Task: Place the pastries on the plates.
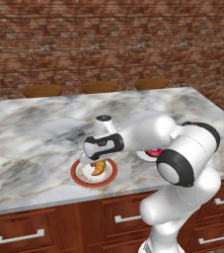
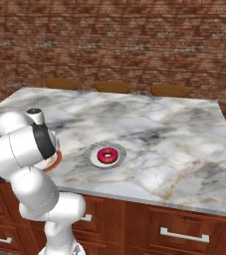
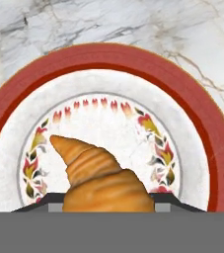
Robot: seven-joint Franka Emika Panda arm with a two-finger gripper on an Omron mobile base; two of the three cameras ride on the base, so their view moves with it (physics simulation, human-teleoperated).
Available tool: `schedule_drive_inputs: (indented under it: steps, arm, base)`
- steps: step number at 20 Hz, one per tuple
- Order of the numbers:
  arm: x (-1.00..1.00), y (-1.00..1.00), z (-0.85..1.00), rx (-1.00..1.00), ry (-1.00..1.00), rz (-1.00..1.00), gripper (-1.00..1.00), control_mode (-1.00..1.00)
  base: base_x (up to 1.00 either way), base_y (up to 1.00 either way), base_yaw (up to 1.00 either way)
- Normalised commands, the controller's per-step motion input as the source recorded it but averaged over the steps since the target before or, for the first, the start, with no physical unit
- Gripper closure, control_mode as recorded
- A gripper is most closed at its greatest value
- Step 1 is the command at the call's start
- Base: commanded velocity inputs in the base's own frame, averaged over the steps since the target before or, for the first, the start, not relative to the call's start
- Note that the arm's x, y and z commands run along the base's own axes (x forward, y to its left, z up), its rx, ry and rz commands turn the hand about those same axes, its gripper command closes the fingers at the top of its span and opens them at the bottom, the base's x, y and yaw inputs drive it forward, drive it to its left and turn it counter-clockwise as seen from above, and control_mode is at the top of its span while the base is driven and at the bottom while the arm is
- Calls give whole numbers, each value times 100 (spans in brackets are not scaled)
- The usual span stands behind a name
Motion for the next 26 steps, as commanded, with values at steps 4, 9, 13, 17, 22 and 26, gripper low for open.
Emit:
schedule_drive_inputs:
  steps: [4,9,13,17,22,26]
  arm:
    - [3,0,-14,10,12,0,100,-100]
    - [1,23,-25,4,6,0,-100,-100]
    - [4,20,0,0,0,0,-100,-100]
    - [8,0,0,0,0,0,-100,-100]
    - [2,-19,49,0,-4,0,-100,-100]
    - [1,-27,100,-5,-1,0,-100,-100]
  base:
    - [0,0,0]
    - [0,0,0]
    - [0,0,0]
    - [0,0,0]
    - [0,0,0]
    - [0,0,0]
